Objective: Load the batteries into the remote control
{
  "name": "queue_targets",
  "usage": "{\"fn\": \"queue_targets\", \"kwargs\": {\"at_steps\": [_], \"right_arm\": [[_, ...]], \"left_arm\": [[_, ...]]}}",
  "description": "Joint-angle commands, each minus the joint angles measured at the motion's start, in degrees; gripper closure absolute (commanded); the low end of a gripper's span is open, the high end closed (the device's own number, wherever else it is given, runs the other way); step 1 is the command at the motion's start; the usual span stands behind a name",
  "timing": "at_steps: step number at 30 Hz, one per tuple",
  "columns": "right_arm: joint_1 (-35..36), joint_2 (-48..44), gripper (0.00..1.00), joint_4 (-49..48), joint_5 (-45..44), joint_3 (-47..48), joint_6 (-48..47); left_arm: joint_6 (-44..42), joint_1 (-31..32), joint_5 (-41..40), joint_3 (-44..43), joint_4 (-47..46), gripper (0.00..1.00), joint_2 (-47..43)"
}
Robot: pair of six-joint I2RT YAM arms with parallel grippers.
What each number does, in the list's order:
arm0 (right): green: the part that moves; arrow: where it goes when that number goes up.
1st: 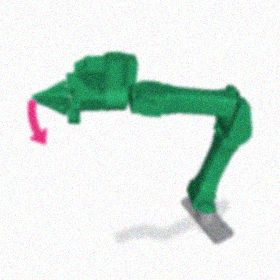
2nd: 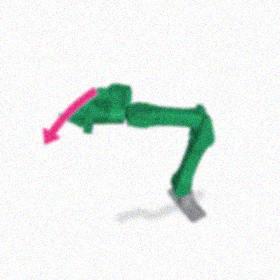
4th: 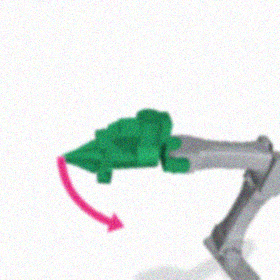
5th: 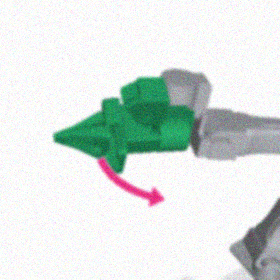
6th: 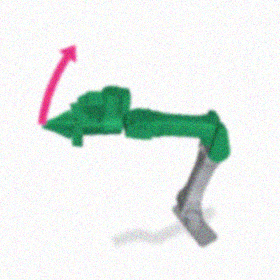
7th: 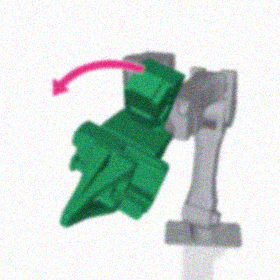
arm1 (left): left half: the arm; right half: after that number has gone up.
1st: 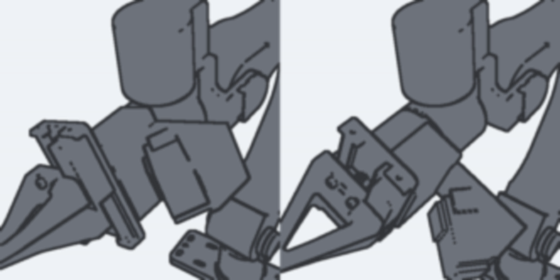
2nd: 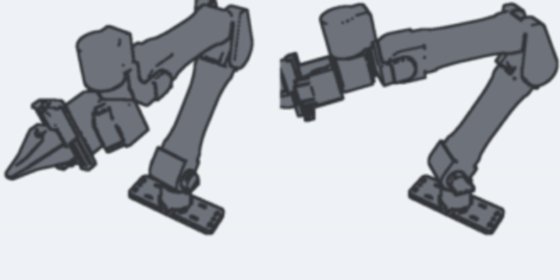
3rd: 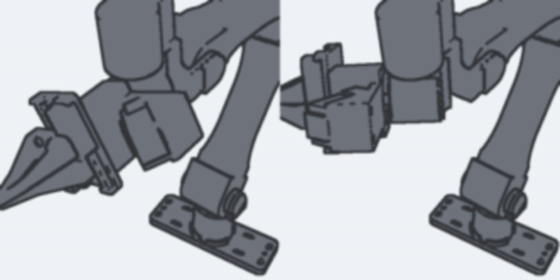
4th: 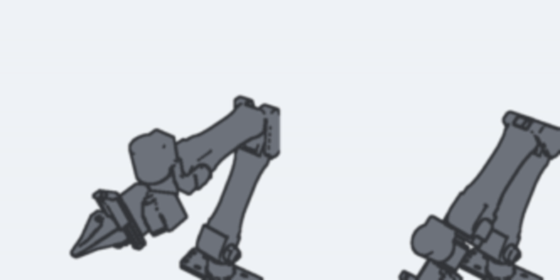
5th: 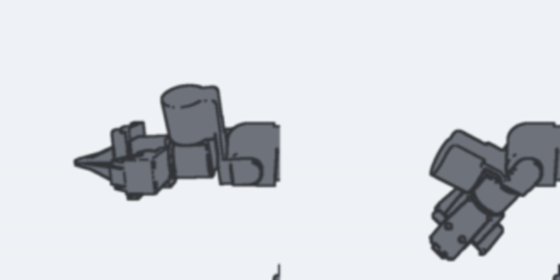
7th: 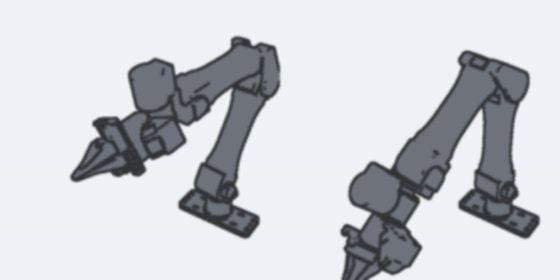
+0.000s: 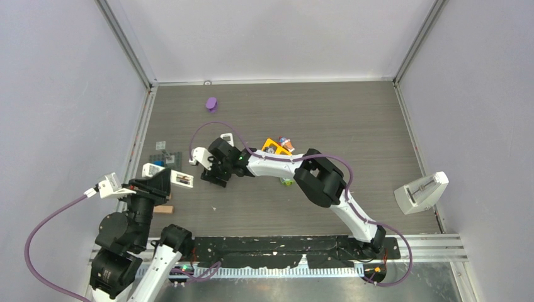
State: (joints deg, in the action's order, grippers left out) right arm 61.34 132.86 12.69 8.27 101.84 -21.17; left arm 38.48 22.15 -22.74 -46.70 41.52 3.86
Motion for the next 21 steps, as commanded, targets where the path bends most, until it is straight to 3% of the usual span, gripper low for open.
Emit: {"fn": "queue_targets", "kwargs": {"at_steps": [1, 7, 13, 21], "right_arm": [[-0.07, 2.74, 0.35, 7.31, 1.89, 5.08, -1.98], [0.04, 5.94, 0.55, 12.52, 3.46, 9.04, -0.98], [0.22, 4.94, 0.81, 13.59, 0.95, 8.10, 0.41], [-2.14, -2.96, 0.92, 10.42, -1.33, 3.15, 9.53]], "left_arm": [[-0.64, 0.04, -0.33, -0.25, -1.52, 1.00, 1.09], [-0.60, 0.09, 0.24, -0.56, -2.17, 1.00, 1.76], [0.12, 0.10, 0.45, -0.16, -2.13, 1.00, 1.42], [0.60, 0.08, 3.00, 0.62, -2.82, 1.00, 1.30]]}}
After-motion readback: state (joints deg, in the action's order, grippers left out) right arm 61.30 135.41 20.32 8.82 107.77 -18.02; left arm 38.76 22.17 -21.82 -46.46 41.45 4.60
